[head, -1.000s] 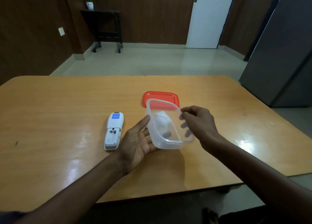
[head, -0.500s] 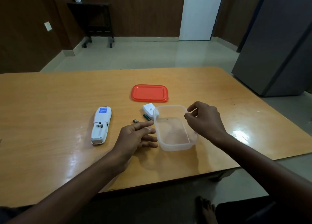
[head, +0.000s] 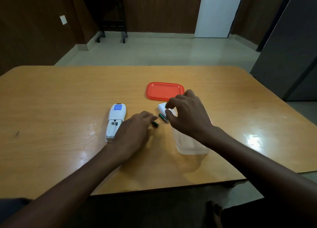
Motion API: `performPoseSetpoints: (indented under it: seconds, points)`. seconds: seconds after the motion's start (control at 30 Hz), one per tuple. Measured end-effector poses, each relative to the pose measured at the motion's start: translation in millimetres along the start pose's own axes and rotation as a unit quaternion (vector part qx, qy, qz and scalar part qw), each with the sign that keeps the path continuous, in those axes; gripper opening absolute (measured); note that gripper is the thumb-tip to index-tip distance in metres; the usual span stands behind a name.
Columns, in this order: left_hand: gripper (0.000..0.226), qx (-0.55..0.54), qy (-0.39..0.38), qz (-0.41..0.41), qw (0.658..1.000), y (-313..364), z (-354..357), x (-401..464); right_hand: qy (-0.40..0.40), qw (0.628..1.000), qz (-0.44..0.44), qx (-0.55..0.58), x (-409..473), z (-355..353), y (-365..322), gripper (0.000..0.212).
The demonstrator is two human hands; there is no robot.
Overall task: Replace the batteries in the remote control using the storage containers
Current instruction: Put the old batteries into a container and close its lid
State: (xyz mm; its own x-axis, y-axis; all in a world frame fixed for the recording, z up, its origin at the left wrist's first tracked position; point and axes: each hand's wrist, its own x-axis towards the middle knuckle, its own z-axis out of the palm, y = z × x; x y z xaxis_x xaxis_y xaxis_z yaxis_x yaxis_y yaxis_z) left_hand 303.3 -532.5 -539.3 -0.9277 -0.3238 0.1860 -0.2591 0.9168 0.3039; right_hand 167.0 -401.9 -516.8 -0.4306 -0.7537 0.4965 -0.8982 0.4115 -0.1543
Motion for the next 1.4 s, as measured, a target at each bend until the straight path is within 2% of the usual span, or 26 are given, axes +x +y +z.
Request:
performPoseSetpoints:
  seconds: [0.13, 0.27, 0.37, 0.5, 0.63, 0.77, 0.9, 1.0, 1.07, 1.17, 1.3, 1.4]
  points:
    - [0.045, 0.057, -0.010, 0.023, 0.998, -4, -2, 1, -0.073, 0.995, -0.042, -0.054, 19, 12, -11, 0.023]
    - [0.035, 0.004, 0.011, -0.044, 0.999, -8, -3, 0, -0.152, 0.976, -0.024, -0.155, 31, 17, -22, 0.015]
    - [0.030, -0.015, 0.040, -0.063, 0.997, -9, -4, -2, -0.193, 0.964, 0.009, -0.184, 33, 18, -31, 0.032]
    - [0.028, -0.025, 0.068, -0.069, 0.995, -14, -5, -1, -0.196, 0.966, 0.018, -0.167, 39, 24, -33, 0.007]
    - [0.030, -0.025, 0.086, -0.081, 0.993, -16, -8, 0, -0.194, 0.970, 0.000, -0.144, 39, 28, -32, 0.015]
    - [0.030, -0.039, 0.113, -0.096, 0.988, -18, -8, 0, -0.142, 0.986, -0.013, -0.082, 35, 29, -30, 0.021]
    - [0.029, -0.165, 0.163, -0.122, 0.965, -16, -13, 2, -0.047, 0.998, 0.023, 0.019, 34, 18, -27, 0.030]
    - [0.030, -0.286, 0.174, -0.102, 0.937, -2, -17, 1, -0.014, 0.997, 0.056, 0.052, 34, 1, -17, 0.032]
    - [0.031, -0.332, 0.160, -0.070, 0.927, 12, -15, -3, -0.038, 0.994, 0.088, 0.059, 31, -14, -5, 0.025]
    - [0.030, -0.362, 0.130, -0.036, 0.922, 35, -4, -9, -0.124, 0.979, 0.147, 0.066, 21, -39, 14, 0.017]
    - [0.027, -0.347, 0.117, -0.028, 0.930, 56, 10, -11, -0.154, 0.968, 0.185, 0.071, 8, -54, 36, 0.014]
    - [0.023, -0.308, 0.137, -0.019, 0.941, 62, 17, -11, -0.181, 0.966, 0.181, 0.030, -1, -54, 51, 0.018]
